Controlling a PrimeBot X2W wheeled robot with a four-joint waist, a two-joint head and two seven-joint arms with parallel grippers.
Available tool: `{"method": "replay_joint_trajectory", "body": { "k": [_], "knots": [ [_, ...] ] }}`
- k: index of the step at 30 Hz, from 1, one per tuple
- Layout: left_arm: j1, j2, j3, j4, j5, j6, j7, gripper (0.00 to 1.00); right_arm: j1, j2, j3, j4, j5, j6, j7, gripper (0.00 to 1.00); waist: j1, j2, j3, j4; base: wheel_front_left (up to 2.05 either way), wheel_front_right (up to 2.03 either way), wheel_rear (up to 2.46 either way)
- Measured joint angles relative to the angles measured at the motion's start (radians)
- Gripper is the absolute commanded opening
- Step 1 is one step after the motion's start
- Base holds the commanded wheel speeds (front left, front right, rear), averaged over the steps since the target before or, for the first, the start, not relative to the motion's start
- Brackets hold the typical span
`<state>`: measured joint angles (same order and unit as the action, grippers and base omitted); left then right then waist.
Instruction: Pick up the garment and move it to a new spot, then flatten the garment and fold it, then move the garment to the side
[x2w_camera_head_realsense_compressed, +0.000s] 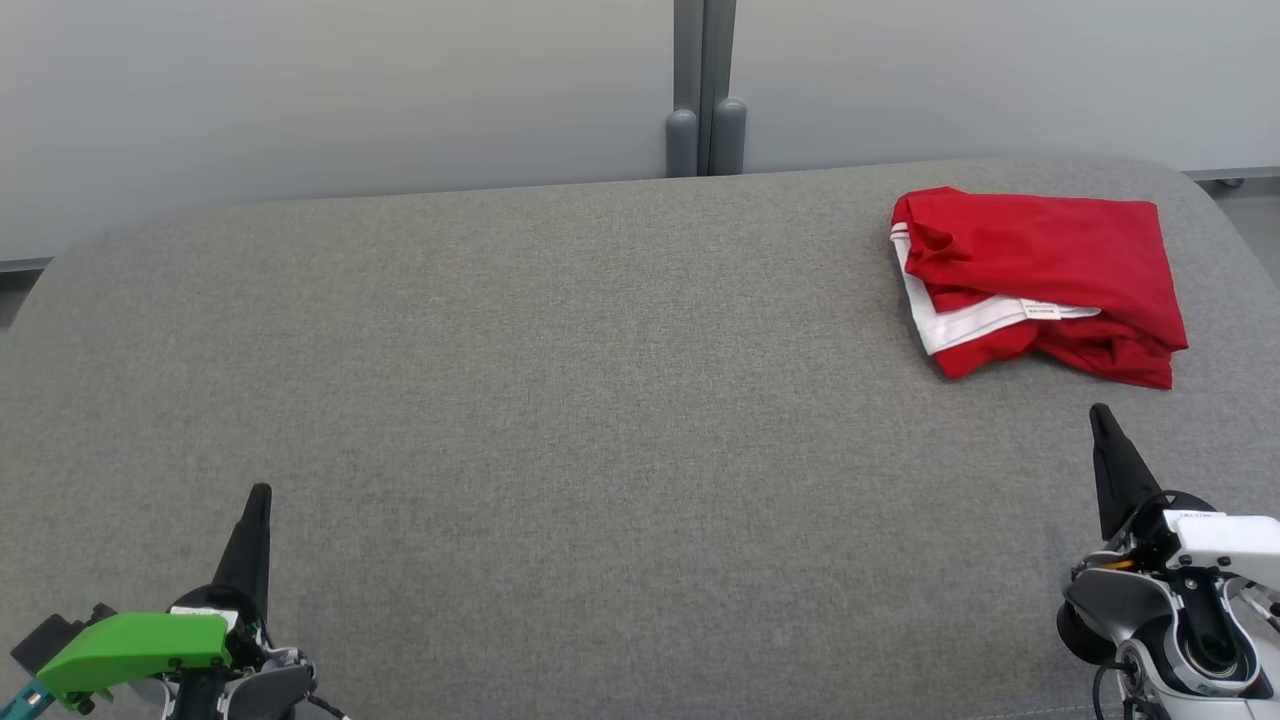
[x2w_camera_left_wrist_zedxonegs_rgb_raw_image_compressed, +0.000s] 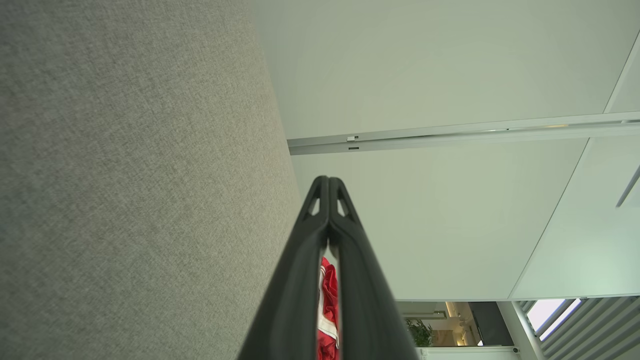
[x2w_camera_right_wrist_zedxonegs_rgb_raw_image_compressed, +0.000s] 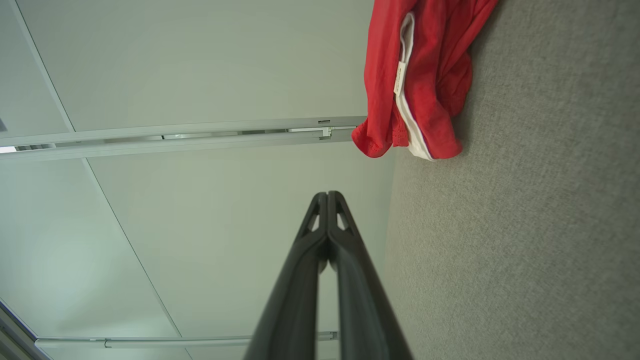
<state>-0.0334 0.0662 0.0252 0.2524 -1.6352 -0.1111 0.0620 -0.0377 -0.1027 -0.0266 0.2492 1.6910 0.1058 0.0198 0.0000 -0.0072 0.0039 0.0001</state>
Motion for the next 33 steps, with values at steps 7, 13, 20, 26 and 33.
{"method": "replay_joint_trajectory", "body": {
  "k": [7,13,20,26,33],
  "knots": [
    [-0.010,0.000,0.001,0.003,0.000,-0.003,0.000,0.00,-0.002,0.000,0.000,0.005,0.000,0.008,0.000,0.00,0.0000,0.0000,0.000,0.000,0.00,0.00,0.00],
    [-0.010,0.000,0.001,0.008,0.000,-0.003,0.000,0.00,-0.002,0.000,-0.001,0.008,0.000,0.008,0.000,0.00,0.0000,0.0000,0.000,0.000,0.00,0.00,0.00],
    [-0.010,0.000,0.001,0.013,0.000,-0.003,0.000,0.00,-0.007,0.000,-0.001,0.012,0.000,0.008,0.000,0.00,0.0000,0.0000,-0.001,0.000,0.00,0.00,0.00],
    [-0.010,0.000,0.002,0.018,0.000,-0.004,0.000,0.00,-0.014,0.000,-0.002,0.016,0.000,0.008,0.000,0.00,0.0000,0.0000,-0.001,0.000,0.00,0.00,0.00],
    [-0.010,0.000,0.002,0.021,0.000,-0.004,0.007,0.00,-0.014,0.000,-0.003,0.017,0.000,0.008,0.008,0.00,0.0000,0.0000,-0.001,0.000,0.00,0.00,0.00]
  ]
}}
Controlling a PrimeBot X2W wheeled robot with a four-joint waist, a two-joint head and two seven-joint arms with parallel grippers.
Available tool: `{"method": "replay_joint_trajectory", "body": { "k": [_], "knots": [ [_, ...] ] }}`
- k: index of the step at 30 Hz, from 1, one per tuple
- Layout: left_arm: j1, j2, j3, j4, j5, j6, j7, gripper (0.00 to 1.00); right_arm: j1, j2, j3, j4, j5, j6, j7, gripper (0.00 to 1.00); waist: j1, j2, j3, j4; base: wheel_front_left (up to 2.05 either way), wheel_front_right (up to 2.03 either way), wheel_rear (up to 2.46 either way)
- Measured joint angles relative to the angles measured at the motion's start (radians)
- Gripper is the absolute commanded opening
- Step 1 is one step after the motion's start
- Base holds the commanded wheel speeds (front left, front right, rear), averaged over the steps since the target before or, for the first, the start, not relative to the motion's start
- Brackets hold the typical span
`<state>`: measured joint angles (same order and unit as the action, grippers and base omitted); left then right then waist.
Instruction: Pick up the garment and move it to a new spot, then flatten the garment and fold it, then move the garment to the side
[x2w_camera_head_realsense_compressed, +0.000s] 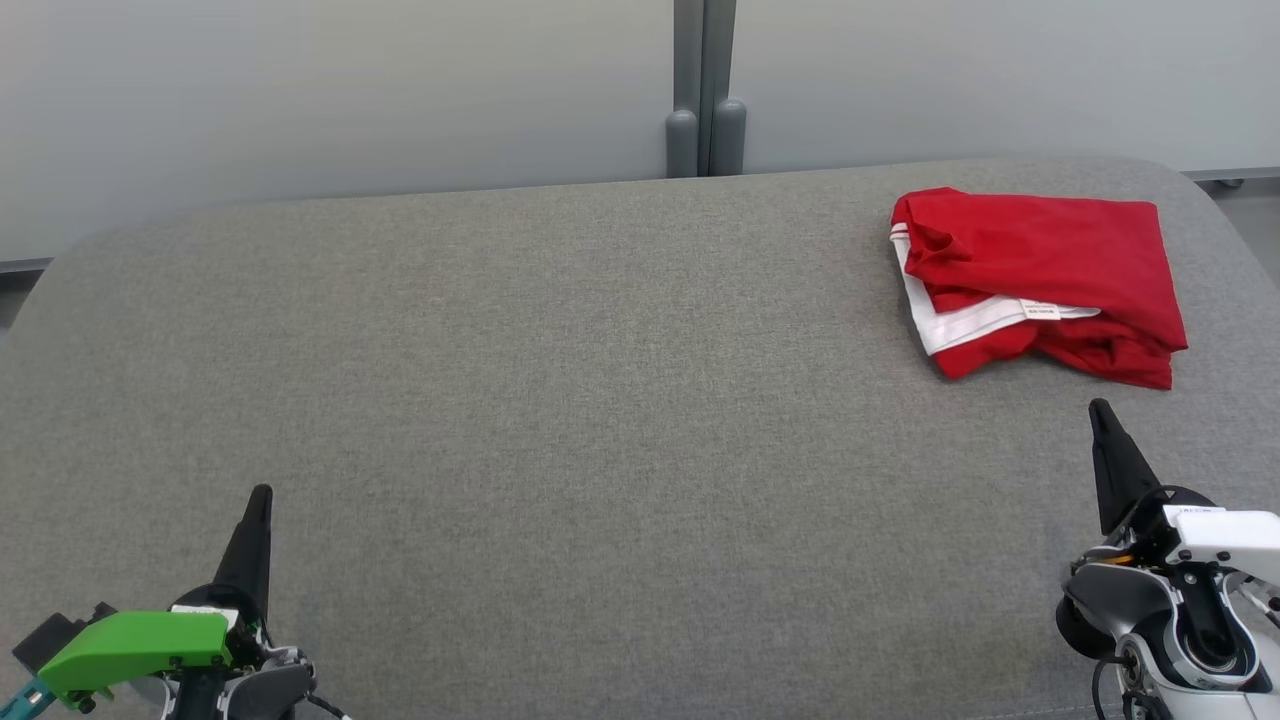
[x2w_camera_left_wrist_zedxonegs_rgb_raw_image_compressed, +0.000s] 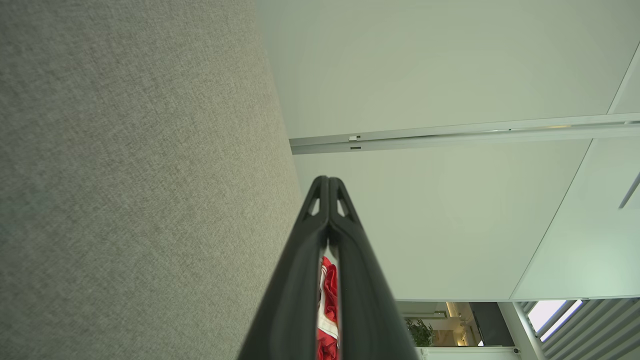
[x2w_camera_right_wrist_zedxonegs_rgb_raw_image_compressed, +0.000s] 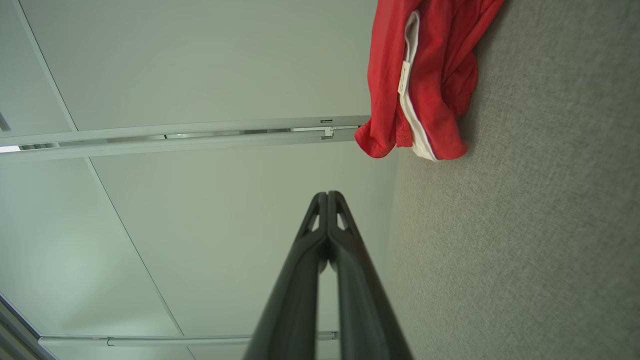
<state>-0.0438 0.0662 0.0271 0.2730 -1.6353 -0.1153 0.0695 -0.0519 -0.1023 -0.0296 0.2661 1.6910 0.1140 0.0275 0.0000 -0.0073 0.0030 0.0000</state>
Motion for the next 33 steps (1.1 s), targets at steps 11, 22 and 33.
{"method": "replay_joint_trajectory", "body": {
  "k": [11,22,33],
  "knots": [
    [-0.001,0.000,0.000,0.003,0.000,0.000,0.000,0.00,0.000,0.000,-0.001,0.002,0.000,0.000,0.000,0.00,0.0000,0.0000,0.000,0.000,0.00,0.00,0.00],
    [-0.001,0.000,0.001,0.004,0.000,0.000,0.000,0.00,-0.001,0.000,-0.002,0.005,0.000,0.000,0.000,0.00,0.0000,0.0000,0.000,0.000,0.00,0.00,0.00],
    [-0.003,0.000,0.001,0.005,0.000,0.000,0.000,0.00,-0.001,0.001,-0.002,0.007,0.000,0.000,0.001,0.00,0.0000,0.0000,0.000,0.000,0.00,0.00,0.00]
  ]
}}
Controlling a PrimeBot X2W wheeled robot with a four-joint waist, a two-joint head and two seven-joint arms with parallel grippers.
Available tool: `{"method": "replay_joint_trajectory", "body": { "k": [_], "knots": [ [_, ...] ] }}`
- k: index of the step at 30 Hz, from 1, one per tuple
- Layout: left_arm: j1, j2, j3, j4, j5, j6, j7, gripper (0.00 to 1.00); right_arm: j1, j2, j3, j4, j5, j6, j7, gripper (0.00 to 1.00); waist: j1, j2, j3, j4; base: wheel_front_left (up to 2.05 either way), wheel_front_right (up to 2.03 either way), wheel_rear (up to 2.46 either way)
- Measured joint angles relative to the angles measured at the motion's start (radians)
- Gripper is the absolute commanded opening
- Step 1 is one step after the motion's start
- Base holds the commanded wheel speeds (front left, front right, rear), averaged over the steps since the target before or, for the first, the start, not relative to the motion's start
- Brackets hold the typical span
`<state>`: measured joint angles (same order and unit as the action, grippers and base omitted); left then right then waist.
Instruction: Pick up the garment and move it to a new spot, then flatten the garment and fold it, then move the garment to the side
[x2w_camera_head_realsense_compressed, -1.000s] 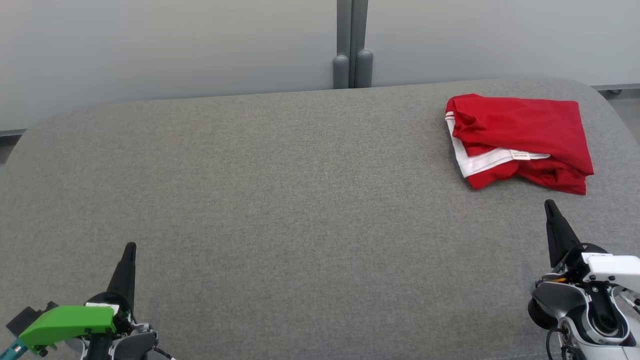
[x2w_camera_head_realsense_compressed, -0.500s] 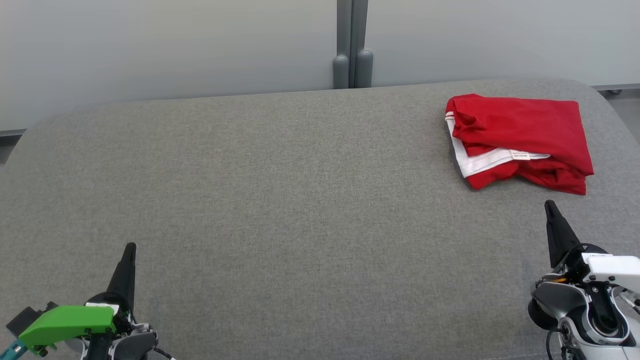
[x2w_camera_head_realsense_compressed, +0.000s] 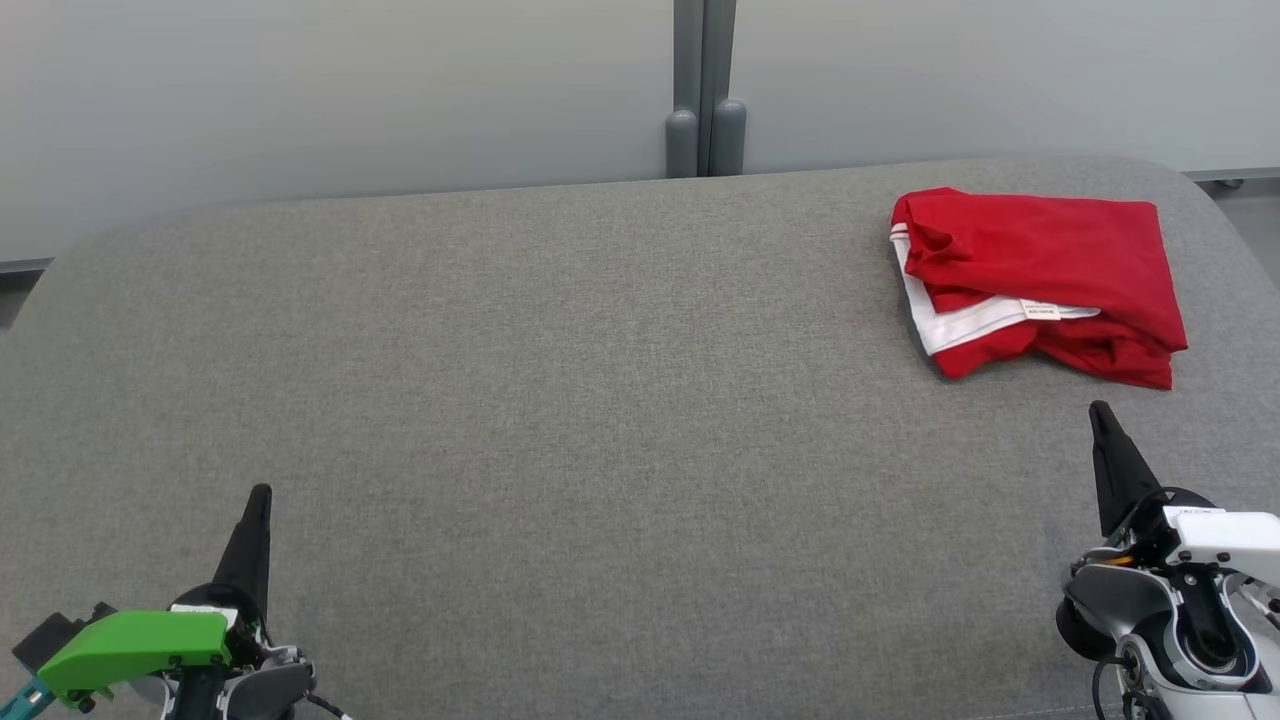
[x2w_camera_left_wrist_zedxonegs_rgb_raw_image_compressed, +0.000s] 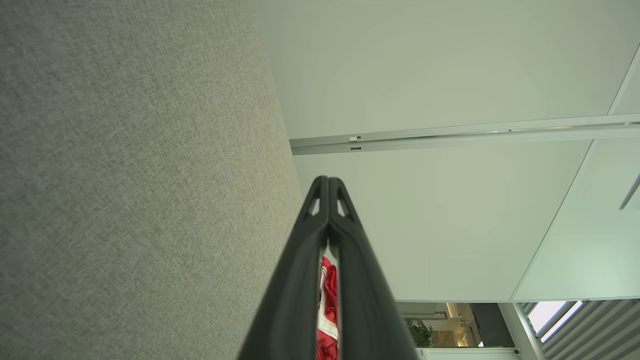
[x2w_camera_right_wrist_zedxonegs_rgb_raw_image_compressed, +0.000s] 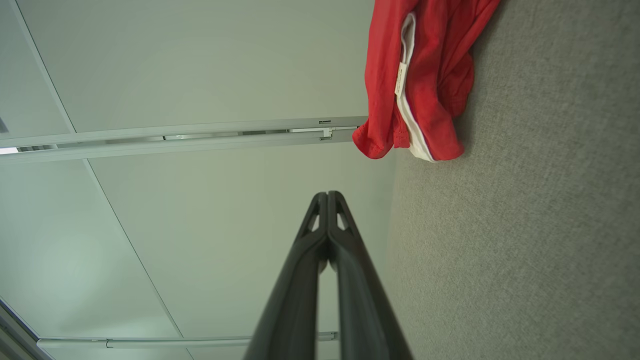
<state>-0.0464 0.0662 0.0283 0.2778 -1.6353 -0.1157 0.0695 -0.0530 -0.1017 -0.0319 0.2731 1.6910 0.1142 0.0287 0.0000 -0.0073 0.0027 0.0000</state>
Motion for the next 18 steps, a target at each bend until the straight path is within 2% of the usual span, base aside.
{"method": "replay_joint_trajectory", "body": {
  "k": [18],
  "knots": [
    [-0.001,0.000,0.001,0.001,0.000,0.000,0.000,0.00,0.000,0.000,-0.002,0.003,0.000,0.000,0.000,0.00,0.0000,0.0000,0.000,0.000,0.00,0.00,0.00]
  ]
}}
